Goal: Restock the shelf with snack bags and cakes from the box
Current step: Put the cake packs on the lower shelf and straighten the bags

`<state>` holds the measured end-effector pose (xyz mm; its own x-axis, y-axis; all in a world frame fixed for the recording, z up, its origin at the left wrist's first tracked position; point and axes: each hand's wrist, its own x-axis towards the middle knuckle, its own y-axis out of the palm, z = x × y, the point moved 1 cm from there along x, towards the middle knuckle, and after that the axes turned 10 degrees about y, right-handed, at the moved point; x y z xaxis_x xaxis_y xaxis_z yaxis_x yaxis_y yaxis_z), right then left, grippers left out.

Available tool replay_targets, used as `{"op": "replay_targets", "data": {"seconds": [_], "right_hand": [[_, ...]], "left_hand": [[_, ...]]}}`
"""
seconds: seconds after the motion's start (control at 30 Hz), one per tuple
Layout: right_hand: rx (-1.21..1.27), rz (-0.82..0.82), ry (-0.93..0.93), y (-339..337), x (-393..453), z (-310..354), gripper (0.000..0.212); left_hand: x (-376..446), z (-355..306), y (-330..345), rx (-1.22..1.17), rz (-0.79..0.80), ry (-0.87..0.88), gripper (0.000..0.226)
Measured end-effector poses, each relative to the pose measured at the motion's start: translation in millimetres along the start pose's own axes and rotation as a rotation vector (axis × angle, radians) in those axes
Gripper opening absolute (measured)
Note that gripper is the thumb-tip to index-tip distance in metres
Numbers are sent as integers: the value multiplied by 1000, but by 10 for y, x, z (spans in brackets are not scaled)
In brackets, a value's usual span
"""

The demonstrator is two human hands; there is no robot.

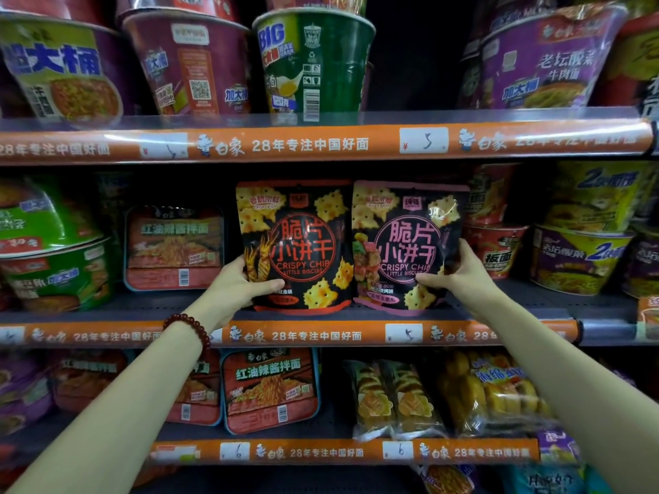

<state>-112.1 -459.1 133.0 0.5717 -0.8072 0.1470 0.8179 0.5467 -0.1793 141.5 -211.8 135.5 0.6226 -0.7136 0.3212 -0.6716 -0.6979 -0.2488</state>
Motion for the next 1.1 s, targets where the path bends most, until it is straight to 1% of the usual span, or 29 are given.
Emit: {"op": "replay_targets", "data": {"seconds": [0.07,0.17,0.2,0.27,0.4,0.5,0.53,0.6,0.63,0.67,0.73,0.83,0.9,0.97,1.03,1.1], "right_hand": [[17,32,34,-28,-2,-6,65],[38,68,65,-34,-26,-1,37],[41,75,70,-23,-36,5,32],[52,81,80,0,-54,7,29],[60,46,97,7,-62,6,35],[8,4,110,11,-69,0,35],[-34,-31,110,15,-81,1,41],[-159,-144,113,23,-109,3,68],[-216,-205,107,28,-131,10,77],[-253,-254,87,40,-165,28,79],[-309,-326,34,69,-230,59,74],[-423,-407,-57,107,-291,89,69],[-490,-435,-110,143,-338,104,65],[-546,-433,-150,189,-383,121,56],[-625,-392,-188,221,-417,123,37],[-688,-337,-211,223,-442,101,20]], "left_hand": [[4,0,6,10,27,-6,43],[12,18,14,1,34,0,37],[4,12,20,3,36,3,35],[-3,-2,26,-3,33,10,31],[-23,-27,35,27,41,32,28],[-67,-62,64,163,-9,95,39],[-84,-64,63,199,-49,107,44],[-123,-55,65,263,-112,125,51],[-144,-52,70,310,-132,138,51],[-173,-59,76,370,-150,151,47],[-226,-77,88,514,-186,165,41],[-260,-90,66,688,-250,165,43],[-273,-110,47,799,-298,174,41],[-290,-163,78,840,-316,250,35],[-303,-247,168,818,-267,332,29],[-323,-330,306,768,-163,381,23]]}}
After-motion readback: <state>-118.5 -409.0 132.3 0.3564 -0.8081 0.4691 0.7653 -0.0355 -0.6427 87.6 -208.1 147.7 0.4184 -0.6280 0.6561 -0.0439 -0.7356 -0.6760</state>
